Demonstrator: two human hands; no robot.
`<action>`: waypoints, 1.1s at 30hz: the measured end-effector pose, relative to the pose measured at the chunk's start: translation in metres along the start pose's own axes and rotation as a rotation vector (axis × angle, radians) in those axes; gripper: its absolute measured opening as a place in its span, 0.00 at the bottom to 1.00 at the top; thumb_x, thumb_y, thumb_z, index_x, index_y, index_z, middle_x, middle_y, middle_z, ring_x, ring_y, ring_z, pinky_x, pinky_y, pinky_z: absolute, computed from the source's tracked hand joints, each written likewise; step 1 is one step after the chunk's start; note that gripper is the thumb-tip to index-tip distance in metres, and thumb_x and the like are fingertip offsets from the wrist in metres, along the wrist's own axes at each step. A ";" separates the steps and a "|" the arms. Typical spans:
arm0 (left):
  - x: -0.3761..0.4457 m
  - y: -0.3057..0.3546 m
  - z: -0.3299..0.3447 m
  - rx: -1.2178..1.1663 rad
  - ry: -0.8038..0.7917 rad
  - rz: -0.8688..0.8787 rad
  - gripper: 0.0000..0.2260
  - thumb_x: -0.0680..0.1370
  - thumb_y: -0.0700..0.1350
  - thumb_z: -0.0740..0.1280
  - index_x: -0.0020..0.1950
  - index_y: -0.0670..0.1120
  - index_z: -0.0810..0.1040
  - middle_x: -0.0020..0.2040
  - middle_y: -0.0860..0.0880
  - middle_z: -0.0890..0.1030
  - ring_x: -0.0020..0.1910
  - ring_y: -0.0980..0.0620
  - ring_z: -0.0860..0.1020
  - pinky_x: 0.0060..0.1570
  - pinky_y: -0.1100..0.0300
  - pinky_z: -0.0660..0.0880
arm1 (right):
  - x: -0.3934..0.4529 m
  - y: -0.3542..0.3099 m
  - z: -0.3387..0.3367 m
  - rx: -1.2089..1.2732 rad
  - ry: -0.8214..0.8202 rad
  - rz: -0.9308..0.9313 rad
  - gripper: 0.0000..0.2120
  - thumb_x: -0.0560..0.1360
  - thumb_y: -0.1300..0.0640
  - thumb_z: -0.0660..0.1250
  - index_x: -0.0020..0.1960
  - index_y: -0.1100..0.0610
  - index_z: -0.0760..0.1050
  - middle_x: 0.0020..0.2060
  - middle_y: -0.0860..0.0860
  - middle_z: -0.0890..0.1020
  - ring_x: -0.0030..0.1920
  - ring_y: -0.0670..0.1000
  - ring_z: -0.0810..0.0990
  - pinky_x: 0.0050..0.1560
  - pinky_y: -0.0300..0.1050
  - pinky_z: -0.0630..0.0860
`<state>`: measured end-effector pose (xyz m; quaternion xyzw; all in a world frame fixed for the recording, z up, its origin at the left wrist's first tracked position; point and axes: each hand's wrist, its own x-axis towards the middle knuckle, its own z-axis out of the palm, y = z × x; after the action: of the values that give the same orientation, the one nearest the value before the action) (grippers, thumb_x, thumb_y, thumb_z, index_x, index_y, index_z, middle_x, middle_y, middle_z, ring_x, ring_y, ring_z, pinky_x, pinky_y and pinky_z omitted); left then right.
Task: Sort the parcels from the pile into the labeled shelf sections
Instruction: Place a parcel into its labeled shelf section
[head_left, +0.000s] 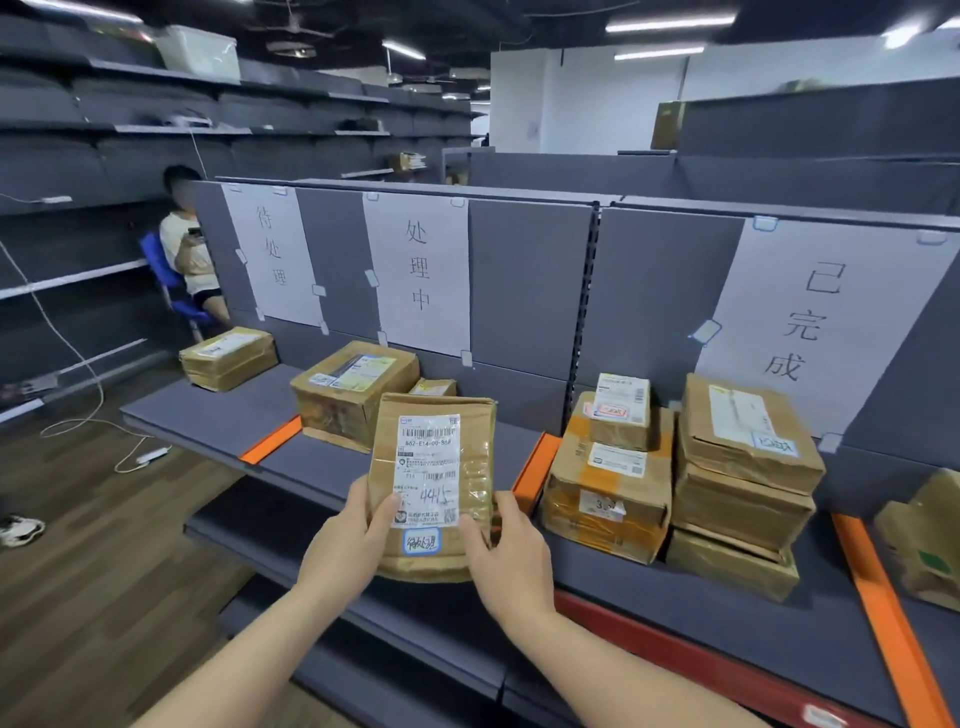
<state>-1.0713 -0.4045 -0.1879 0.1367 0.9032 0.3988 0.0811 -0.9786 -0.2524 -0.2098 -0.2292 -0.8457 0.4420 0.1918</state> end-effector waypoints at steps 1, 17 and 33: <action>0.010 0.000 0.000 -0.008 -0.001 0.002 0.14 0.81 0.60 0.55 0.65 0.59 0.63 0.46 0.58 0.82 0.43 0.54 0.81 0.44 0.50 0.79 | 0.009 0.000 0.003 -0.006 0.015 -0.007 0.11 0.75 0.40 0.61 0.53 0.44 0.70 0.49 0.42 0.80 0.48 0.46 0.78 0.50 0.49 0.77; 0.129 0.011 -0.031 -0.039 0.073 0.063 0.16 0.81 0.59 0.55 0.66 0.55 0.64 0.55 0.53 0.81 0.52 0.48 0.80 0.52 0.48 0.76 | 0.131 -0.036 0.038 -0.089 0.084 -0.114 0.09 0.76 0.42 0.62 0.54 0.44 0.71 0.45 0.43 0.81 0.44 0.48 0.78 0.44 0.48 0.76; 0.221 -0.066 -0.156 -0.043 0.271 0.168 0.16 0.80 0.60 0.58 0.64 0.57 0.72 0.53 0.54 0.81 0.54 0.45 0.77 0.50 0.49 0.72 | 0.166 -0.149 0.164 -0.078 0.223 -0.111 0.12 0.75 0.41 0.60 0.50 0.48 0.71 0.38 0.45 0.78 0.40 0.50 0.75 0.41 0.47 0.70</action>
<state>-1.3328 -0.4872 -0.1407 0.1550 0.8825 0.4381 -0.0725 -1.2342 -0.3430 -0.1534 -0.2371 -0.8471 0.3693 0.2998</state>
